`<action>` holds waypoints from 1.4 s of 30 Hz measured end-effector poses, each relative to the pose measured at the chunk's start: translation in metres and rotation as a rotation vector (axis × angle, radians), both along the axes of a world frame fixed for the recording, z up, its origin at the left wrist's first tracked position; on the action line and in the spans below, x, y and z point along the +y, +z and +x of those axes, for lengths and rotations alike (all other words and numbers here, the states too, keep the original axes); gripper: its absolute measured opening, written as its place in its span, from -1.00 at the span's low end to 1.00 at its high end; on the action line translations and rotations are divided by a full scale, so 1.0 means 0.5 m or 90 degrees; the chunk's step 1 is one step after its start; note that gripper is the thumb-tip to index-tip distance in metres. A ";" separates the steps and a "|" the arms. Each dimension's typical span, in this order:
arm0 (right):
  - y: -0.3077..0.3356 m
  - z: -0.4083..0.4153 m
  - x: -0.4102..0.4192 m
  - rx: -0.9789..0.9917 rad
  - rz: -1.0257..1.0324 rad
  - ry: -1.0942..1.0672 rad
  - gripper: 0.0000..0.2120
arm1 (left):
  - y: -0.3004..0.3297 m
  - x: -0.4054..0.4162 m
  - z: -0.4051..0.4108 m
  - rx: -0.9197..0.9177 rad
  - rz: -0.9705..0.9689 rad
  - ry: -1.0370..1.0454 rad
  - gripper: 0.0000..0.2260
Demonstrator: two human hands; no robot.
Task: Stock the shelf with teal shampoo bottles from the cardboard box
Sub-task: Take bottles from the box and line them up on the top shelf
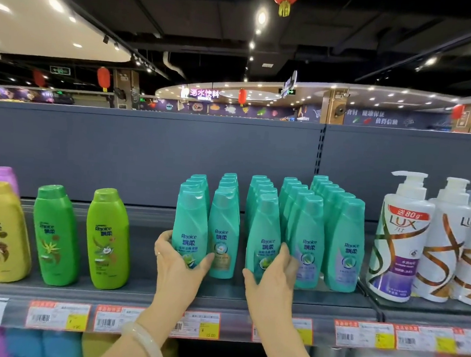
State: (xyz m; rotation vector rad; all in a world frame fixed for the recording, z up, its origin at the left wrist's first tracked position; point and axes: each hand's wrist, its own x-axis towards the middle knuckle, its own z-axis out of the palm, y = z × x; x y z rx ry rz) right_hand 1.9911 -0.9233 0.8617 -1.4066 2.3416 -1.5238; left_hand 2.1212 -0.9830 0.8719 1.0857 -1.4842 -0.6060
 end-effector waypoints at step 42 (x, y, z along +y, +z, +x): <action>0.040 0.172 -0.101 0.177 0.203 0.053 -0.36 | -0.009 -0.002 0.076 0.136 -0.091 0.031 -0.33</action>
